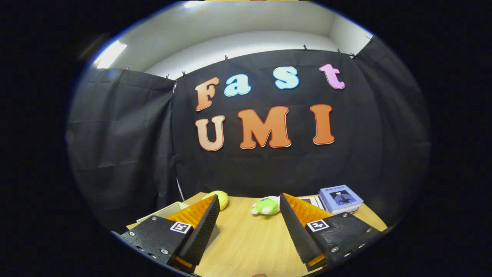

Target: Open the storage box then place both shoes into the box .Put the left shoe in first, then the right shoe, with the right side of both shoes facing outward in a uniform manner.

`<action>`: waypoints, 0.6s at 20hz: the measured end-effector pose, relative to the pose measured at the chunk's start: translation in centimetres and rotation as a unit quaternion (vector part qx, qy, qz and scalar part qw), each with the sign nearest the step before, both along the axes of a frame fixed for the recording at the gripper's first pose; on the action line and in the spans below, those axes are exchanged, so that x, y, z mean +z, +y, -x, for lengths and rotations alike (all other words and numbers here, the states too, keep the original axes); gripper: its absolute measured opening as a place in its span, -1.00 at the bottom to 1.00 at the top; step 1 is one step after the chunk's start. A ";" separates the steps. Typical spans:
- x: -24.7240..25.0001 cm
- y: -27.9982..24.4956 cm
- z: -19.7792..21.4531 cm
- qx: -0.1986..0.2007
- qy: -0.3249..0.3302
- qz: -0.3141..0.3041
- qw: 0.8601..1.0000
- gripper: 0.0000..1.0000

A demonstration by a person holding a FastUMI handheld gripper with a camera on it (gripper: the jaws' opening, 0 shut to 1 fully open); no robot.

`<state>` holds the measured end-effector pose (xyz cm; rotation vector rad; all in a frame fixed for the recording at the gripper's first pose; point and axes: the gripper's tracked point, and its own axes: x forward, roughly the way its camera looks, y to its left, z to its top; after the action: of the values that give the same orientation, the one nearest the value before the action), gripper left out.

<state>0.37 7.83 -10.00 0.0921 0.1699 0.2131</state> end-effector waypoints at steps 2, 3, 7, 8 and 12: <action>0.9 -0.8 1.0 0.001 -0.019 0.007 1.000 0.92; 1.3 -1.4 1.4 -0.003 -0.027 0.009 1.000 0.93; 3.0 -3.7 2.3 -0.023 -0.059 0.020 0.998 0.93; 3.2 -4.3 2.3 -0.030 -0.067 0.026 0.997 0.93; 3.7 -5.8 2.4 -0.051 -0.084 0.029 0.995 0.93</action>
<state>-1.99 2.00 -6.30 0.0254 0.0034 0.1141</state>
